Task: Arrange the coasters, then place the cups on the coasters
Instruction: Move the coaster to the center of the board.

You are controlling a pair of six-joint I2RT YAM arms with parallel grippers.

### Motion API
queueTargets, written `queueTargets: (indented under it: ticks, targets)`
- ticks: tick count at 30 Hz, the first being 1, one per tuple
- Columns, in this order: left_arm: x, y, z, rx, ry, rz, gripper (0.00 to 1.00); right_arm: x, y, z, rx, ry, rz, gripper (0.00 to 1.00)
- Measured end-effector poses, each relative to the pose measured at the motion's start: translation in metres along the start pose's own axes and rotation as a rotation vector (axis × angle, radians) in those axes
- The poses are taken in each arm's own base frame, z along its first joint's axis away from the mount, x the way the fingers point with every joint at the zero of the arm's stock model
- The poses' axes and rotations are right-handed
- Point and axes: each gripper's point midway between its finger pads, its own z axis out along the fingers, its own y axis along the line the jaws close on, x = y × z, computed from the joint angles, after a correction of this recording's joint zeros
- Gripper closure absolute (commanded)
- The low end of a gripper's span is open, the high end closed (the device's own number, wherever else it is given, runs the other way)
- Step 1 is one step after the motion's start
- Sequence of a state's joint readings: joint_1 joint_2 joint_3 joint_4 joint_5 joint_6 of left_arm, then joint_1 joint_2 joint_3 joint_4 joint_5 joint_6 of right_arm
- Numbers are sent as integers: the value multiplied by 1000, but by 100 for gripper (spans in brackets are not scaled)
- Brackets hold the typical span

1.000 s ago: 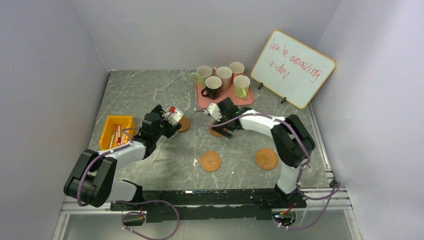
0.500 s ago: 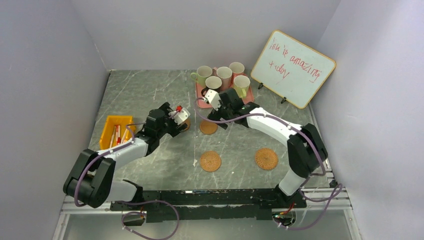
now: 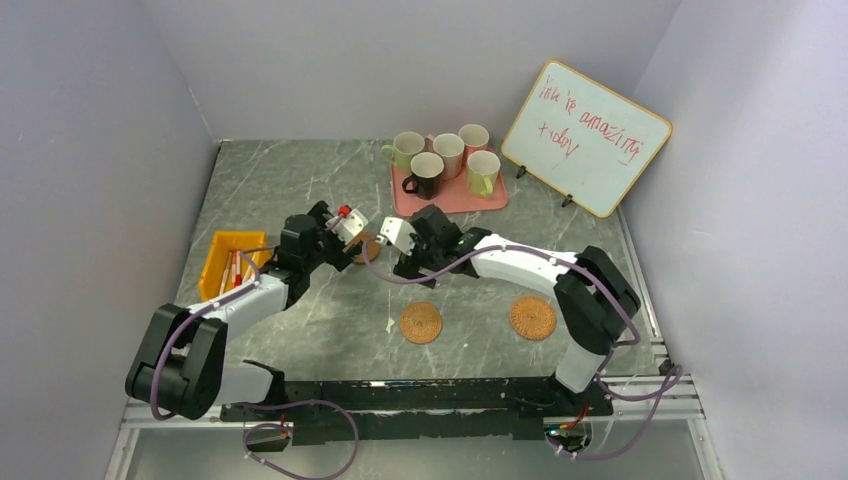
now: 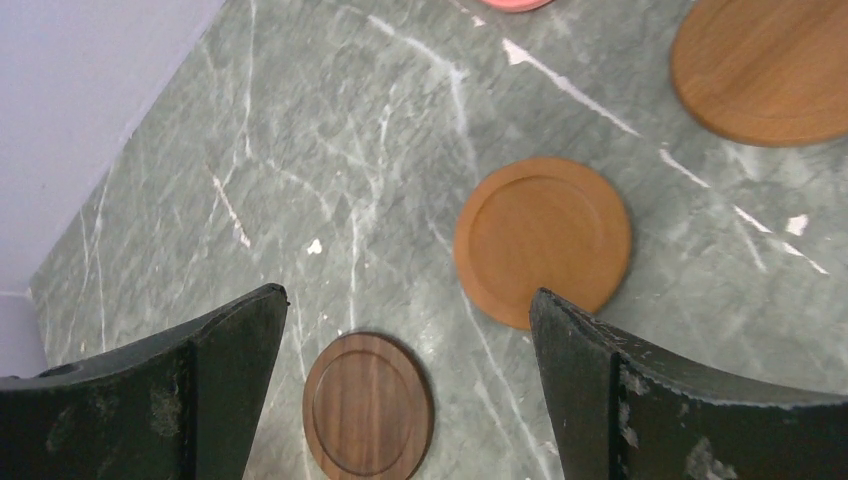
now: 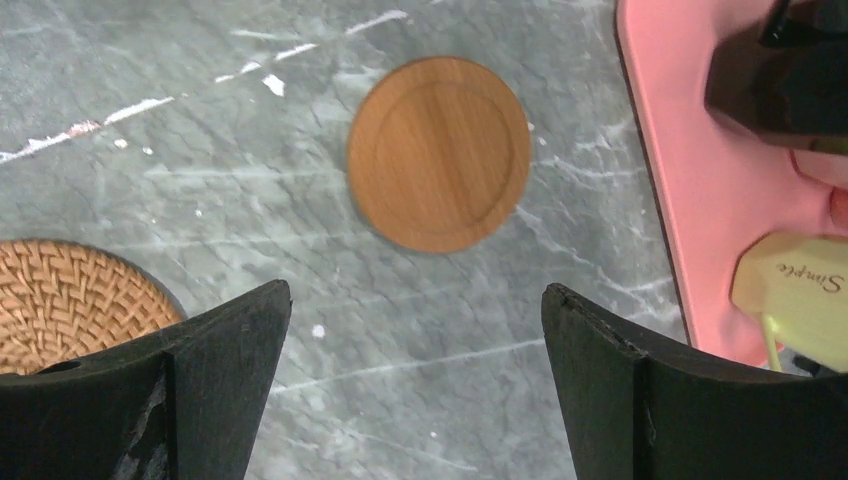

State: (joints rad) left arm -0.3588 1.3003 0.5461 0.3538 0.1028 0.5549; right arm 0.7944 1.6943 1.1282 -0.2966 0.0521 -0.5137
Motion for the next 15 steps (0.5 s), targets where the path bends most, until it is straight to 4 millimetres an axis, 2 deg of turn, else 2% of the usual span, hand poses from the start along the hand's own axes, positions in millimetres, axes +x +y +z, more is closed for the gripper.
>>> queueTargets:
  ticks: [3,6,11,15]
  targets:
    - [6,9,-1,-18,7,-32,4,-3,11,9,2,4,-26,0]
    - [7,8,-1,-16,-1,-40,4,1,15,19,23,26,-35,0]
    - [9,5,-2,-11,-6,-43,4,18,15,39,61,83,-26,0]
    - [10,7,-2,-21,-11,-50,4,16,8,45,109,74,-9,0]
